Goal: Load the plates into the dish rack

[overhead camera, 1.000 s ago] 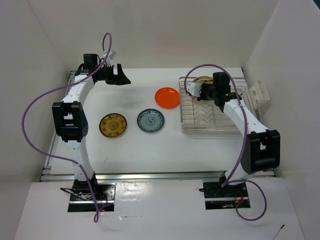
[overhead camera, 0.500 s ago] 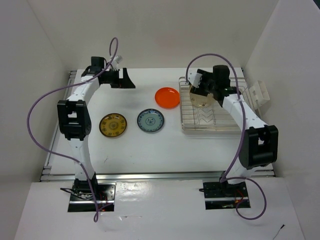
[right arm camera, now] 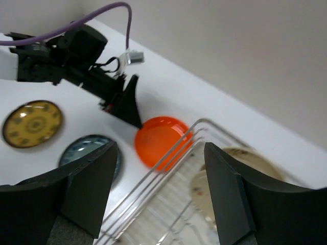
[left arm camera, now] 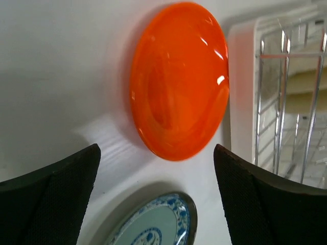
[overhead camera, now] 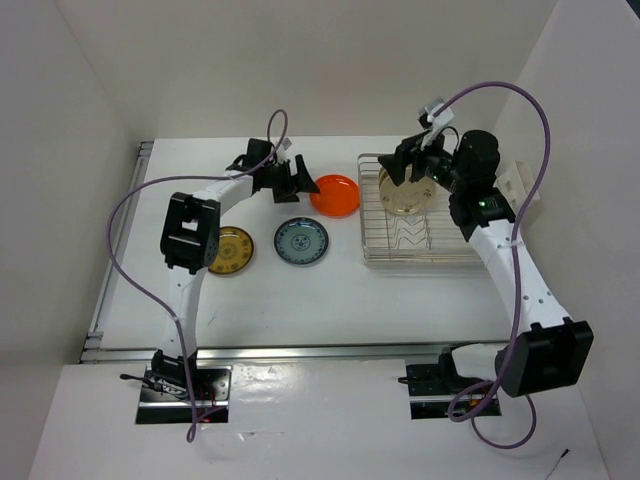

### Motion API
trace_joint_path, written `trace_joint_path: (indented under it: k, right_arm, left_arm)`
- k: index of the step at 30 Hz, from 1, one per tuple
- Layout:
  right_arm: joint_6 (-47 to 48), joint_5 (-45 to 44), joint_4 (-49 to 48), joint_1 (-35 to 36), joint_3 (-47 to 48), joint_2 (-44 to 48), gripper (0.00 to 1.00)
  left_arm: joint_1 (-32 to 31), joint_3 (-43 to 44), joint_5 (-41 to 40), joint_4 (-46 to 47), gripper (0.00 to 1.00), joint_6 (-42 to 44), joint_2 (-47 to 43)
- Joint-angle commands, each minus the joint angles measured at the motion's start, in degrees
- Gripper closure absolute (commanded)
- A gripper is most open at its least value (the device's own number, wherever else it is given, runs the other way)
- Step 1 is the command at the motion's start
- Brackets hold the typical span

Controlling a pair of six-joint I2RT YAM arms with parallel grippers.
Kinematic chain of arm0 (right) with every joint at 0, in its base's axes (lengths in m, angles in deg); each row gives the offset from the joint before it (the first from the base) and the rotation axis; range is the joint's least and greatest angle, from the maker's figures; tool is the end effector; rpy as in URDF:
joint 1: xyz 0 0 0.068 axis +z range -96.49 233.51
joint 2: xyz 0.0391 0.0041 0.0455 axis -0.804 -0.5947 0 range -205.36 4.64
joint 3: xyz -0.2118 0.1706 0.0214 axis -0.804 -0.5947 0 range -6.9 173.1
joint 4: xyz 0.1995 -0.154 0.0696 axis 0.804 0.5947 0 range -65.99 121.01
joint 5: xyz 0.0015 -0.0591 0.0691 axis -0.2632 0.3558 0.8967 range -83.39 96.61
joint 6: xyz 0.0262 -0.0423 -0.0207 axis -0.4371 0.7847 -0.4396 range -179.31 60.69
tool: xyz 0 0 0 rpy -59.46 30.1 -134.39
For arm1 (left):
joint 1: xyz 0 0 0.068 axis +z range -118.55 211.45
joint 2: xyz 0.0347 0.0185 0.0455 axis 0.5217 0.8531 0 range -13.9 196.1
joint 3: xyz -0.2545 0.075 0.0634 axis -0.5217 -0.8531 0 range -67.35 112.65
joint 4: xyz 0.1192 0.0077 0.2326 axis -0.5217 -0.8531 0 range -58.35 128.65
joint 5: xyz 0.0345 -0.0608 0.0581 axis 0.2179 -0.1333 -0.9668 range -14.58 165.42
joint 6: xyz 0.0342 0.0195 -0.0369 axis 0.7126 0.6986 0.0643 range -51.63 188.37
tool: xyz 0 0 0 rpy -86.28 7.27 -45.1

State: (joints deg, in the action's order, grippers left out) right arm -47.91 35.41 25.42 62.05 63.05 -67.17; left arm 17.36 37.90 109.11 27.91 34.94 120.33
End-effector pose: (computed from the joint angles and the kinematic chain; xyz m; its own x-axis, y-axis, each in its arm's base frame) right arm 0.2836 0.0598 0.4103 0.0645 -0.1654 -0.9841 -0.6049 0.7778 -0.1704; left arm 0.5066 -0.1475 0.1703 -0.8569 -0.2576 -0.4466 0.1729 0.6724 -0.7197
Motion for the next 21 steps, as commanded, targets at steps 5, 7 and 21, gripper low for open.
trace_joint_path:
  k: [5, 7, 21]
  right_arm:
    - [-16.6, 3.7, 7.5, 0.1, 0.3, -0.3, 0.2]
    - [-18.8, 2.6, 7.5, 0.1, -0.3, 1.2, 0.2]
    - [-20.0, -7.3, 8.6, 0.1, -1.4, 3.0, 0.17]
  left_arm:
    - [-0.5, -2.7, -9.0, 11.6, 0.09, -14.4, 2.5]
    - [-0.5, -3.3, -8.4, 14.1, 0.15, -16.7, 4.9]
    - [-3.3, -0.8, -5.7, 13.8, 0.5, -18.6, 10.3]
